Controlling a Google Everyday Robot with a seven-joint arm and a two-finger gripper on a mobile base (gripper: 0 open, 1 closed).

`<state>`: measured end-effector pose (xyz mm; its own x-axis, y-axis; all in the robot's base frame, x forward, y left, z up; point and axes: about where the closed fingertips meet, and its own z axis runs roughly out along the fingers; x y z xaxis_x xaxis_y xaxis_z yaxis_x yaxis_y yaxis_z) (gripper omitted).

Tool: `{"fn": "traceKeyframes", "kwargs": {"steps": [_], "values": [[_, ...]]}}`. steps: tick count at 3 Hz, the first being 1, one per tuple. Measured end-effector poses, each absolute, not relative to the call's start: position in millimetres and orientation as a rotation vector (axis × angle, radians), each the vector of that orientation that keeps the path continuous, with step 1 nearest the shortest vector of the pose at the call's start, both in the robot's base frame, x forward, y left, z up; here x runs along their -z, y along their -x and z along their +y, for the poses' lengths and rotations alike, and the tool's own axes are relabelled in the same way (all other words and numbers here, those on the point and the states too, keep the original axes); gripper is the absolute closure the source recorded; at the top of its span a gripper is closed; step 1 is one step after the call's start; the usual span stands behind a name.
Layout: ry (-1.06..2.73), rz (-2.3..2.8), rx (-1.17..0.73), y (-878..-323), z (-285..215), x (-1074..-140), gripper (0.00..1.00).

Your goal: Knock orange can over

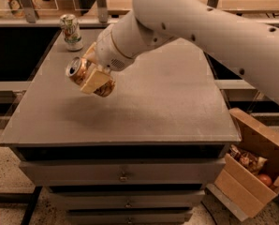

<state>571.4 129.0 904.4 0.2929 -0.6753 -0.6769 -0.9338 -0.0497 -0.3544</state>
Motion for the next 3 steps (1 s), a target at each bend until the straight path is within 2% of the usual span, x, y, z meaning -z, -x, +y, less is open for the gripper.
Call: {"fn": "traceKeyframes", "kwargs": {"steps": [2,3], "values": [[2.154,1.557,-0.062,-568,104,-882,0.77],[2.302,1.603,0.148,-570,86,-869,0.67]]}}
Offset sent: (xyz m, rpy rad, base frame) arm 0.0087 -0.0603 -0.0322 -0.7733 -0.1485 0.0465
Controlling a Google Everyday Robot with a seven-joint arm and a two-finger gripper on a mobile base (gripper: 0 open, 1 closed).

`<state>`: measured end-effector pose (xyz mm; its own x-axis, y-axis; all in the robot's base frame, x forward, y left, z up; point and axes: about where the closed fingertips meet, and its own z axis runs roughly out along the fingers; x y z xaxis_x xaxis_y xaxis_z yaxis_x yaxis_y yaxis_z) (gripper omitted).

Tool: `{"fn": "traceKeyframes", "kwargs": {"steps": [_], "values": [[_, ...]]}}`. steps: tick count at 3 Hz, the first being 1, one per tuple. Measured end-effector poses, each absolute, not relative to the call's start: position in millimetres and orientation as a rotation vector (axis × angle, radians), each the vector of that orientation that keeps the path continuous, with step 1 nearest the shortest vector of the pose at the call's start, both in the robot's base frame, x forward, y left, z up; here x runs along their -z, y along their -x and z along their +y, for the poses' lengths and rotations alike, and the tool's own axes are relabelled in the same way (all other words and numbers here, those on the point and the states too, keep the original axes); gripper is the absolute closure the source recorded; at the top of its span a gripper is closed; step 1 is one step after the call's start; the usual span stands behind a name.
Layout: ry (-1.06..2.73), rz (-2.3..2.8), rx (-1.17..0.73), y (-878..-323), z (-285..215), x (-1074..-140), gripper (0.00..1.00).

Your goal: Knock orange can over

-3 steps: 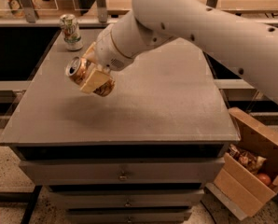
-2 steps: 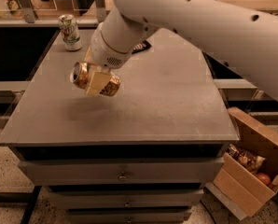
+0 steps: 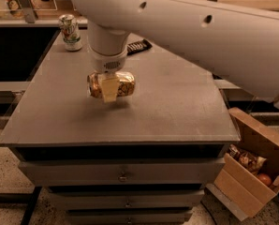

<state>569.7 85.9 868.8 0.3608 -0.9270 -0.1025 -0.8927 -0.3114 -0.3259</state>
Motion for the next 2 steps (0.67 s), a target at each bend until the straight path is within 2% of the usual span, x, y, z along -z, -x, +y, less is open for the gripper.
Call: {"fn": "traceKeyframes", "kwargs": {"steps": [1,2], "values": [[2.399,1.656,0.346,-571.9,72.0,-855.2,0.49],[2.438,1.696,0.43,-573.1,63.9,-847.5,0.26]]}}
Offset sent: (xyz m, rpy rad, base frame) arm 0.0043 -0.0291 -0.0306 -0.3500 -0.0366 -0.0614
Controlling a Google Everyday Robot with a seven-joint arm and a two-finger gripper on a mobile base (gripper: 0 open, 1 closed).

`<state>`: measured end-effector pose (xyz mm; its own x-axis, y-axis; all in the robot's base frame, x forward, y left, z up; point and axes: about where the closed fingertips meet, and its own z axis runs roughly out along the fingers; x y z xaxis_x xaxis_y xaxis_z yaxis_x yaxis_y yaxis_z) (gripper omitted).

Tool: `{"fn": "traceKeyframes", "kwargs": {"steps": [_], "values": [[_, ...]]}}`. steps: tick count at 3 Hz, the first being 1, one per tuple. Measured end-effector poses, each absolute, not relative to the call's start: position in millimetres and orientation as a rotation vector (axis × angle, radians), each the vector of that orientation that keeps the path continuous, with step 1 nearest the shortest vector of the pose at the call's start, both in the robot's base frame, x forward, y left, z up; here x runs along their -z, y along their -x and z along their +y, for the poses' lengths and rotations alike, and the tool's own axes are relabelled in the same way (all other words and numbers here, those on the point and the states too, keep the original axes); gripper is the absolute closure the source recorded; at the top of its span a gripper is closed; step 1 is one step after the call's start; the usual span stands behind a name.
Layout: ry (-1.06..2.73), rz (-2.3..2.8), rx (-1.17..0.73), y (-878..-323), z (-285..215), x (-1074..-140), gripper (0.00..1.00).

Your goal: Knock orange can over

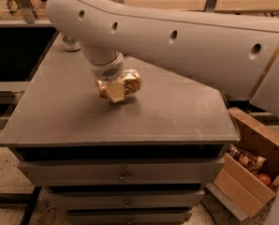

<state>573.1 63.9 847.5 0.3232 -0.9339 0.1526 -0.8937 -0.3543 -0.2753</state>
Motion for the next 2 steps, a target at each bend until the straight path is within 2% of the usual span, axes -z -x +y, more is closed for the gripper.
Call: {"fn": "traceKeyframes", "kwargs": {"steps": [1,2], "values": [[2.436,1.696,0.433,-573.0,62.9,-848.1,0.04],[2.435,1.697,0.434,-572.9,62.4,-848.3,0.0]]}}
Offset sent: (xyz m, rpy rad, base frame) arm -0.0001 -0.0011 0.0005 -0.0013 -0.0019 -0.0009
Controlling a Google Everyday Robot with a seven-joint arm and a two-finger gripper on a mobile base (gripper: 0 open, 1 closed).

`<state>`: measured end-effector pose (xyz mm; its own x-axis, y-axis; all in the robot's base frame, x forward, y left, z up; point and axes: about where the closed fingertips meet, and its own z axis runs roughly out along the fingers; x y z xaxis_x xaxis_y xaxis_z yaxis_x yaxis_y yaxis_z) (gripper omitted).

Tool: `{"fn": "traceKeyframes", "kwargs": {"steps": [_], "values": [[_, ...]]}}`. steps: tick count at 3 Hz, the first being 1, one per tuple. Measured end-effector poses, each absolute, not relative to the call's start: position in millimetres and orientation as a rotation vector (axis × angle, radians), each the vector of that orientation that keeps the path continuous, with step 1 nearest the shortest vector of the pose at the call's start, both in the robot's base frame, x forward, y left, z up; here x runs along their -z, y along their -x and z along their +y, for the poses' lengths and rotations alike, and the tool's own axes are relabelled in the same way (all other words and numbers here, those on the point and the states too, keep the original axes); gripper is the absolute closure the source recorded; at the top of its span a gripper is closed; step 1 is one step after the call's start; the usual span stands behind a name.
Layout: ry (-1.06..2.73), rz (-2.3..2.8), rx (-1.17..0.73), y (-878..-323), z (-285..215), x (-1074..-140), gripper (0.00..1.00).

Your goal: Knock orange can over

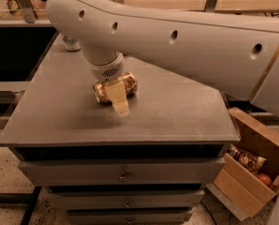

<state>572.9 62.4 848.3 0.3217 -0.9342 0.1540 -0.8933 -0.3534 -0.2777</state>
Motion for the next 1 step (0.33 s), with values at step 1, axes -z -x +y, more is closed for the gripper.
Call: {"fn": "traceKeyframes", "kwargs": {"steps": [1], "values": [[2.435,1.697,0.434,-572.9,62.3,-848.3,0.0]]}}
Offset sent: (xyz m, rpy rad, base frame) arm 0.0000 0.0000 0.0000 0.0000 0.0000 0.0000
